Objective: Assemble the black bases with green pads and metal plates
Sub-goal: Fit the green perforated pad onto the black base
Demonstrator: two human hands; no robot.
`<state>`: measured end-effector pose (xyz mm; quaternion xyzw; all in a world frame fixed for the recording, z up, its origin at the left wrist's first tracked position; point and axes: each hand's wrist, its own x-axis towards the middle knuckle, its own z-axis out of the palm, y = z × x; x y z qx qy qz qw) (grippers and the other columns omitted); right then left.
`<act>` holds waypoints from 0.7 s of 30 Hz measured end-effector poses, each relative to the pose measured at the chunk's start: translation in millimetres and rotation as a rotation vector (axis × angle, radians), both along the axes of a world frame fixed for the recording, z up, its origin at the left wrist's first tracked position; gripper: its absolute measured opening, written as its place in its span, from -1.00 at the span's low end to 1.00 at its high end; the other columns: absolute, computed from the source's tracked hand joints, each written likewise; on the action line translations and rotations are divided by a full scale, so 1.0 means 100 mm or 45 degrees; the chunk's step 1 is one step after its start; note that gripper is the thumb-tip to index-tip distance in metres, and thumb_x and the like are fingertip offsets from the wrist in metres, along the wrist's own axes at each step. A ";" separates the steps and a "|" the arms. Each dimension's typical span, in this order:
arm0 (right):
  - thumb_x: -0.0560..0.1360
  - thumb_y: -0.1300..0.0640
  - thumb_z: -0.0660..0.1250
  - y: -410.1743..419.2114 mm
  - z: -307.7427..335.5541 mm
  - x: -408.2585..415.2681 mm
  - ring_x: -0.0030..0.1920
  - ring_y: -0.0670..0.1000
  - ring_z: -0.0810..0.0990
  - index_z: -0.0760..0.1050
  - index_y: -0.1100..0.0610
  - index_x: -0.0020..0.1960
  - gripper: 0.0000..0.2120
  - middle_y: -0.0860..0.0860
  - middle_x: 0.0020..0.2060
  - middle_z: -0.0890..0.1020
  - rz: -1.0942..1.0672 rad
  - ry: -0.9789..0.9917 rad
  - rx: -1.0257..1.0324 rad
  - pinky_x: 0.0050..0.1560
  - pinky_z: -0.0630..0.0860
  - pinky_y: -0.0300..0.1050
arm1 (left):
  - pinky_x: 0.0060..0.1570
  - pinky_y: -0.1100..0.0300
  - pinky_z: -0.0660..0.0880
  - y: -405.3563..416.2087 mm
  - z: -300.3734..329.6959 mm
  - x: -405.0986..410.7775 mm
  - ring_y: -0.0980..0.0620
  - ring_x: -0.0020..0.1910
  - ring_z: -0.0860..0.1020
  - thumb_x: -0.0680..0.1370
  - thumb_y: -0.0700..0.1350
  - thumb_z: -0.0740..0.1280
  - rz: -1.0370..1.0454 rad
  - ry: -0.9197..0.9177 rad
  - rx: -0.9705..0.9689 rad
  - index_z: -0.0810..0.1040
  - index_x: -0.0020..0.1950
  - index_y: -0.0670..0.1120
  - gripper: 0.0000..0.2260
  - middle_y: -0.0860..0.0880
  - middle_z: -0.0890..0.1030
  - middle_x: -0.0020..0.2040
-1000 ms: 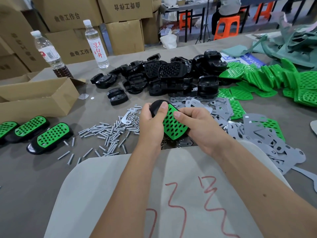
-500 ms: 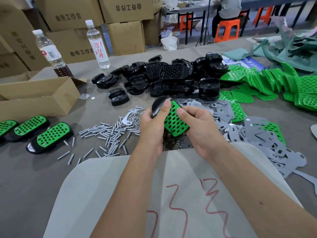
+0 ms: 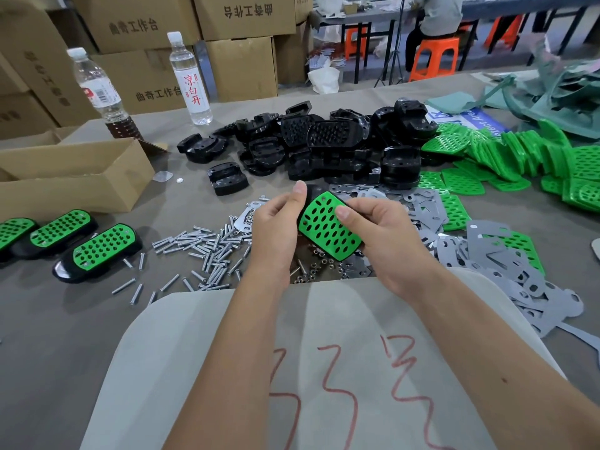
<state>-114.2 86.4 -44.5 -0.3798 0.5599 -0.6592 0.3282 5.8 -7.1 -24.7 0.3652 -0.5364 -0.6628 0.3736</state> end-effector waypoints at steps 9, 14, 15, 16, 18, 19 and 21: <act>0.65 0.18 0.35 0.03 0.04 0.01 -0.16 -0.04 0.73 0.72 0.13 0.05 -0.84 0.06 -0.12 0.77 0.143 -0.048 -0.103 -0.22 0.60 -0.26 | -0.28 0.08 0.61 0.03 0.08 0.02 0.00 -0.38 0.64 0.67 0.01 0.34 0.005 0.008 -0.003 0.73 -0.38 0.02 -0.57 -0.06 0.69 -0.34; 0.62 0.17 0.38 0.03 0.03 0.02 -0.22 -0.04 0.71 0.73 0.09 -0.01 -0.85 0.06 -0.17 0.76 0.039 0.008 -0.084 -0.31 0.57 -0.26 | -0.31 0.09 0.60 0.03 0.07 0.04 0.01 -0.38 0.65 0.69 0.03 0.29 -0.042 0.040 -0.045 0.75 -0.32 0.03 -0.57 -0.06 0.70 -0.33; 0.58 0.13 0.39 0.02 0.02 0.01 -0.19 0.01 0.72 0.74 0.07 -0.03 -0.86 0.09 -0.15 0.77 0.029 0.021 -0.072 -0.29 0.60 -0.19 | -0.28 0.08 0.60 0.04 0.06 0.04 0.02 -0.37 0.65 0.70 0.05 0.29 -0.050 0.030 -0.039 0.75 -0.31 0.05 -0.57 -0.05 0.70 -0.33; 0.55 0.08 0.40 0.01 0.01 0.01 -0.16 0.05 0.73 0.75 0.05 -0.04 -0.85 0.11 -0.14 0.77 0.021 0.031 -0.058 -0.24 0.64 -0.10 | -0.25 0.06 0.60 0.04 0.06 0.04 0.01 -0.36 0.65 0.69 0.08 0.29 -0.054 0.022 -0.030 0.75 -0.29 0.04 -0.58 -0.05 0.70 -0.32; 0.52 0.04 0.40 0.00 0.00 -0.02 -0.13 0.10 0.73 0.76 0.01 -0.04 -0.84 0.12 -0.12 0.77 0.000 0.036 -0.036 -0.12 0.68 0.06 | -0.18 0.00 0.56 0.06 0.05 0.03 -0.06 -0.28 0.63 0.65 0.14 0.34 -0.070 0.003 -0.041 0.73 -0.17 -0.13 -0.60 -0.11 0.68 -0.26; 0.51 0.04 0.40 -0.01 0.00 -0.03 -0.13 0.09 0.72 0.76 0.00 -0.04 -0.85 0.12 -0.13 0.77 -0.005 0.043 -0.037 -0.08 0.67 0.08 | -0.17 -0.01 0.53 0.06 0.04 0.03 -0.08 -0.26 0.60 0.61 0.14 0.38 -0.086 -0.010 -0.067 0.69 -0.09 -0.23 -0.58 -0.14 0.66 -0.23; 0.52 0.05 0.40 -0.01 -0.02 -0.05 -0.14 0.05 0.72 0.76 -0.02 -0.05 -0.85 0.10 -0.14 0.77 -0.002 0.077 -0.041 -0.10 0.67 0.03 | -0.16 -0.02 0.52 0.04 0.00 0.04 -0.06 -0.25 0.58 0.55 0.05 0.48 -0.123 -0.026 -0.124 0.63 -0.09 -0.27 -0.65 -0.12 0.62 -0.23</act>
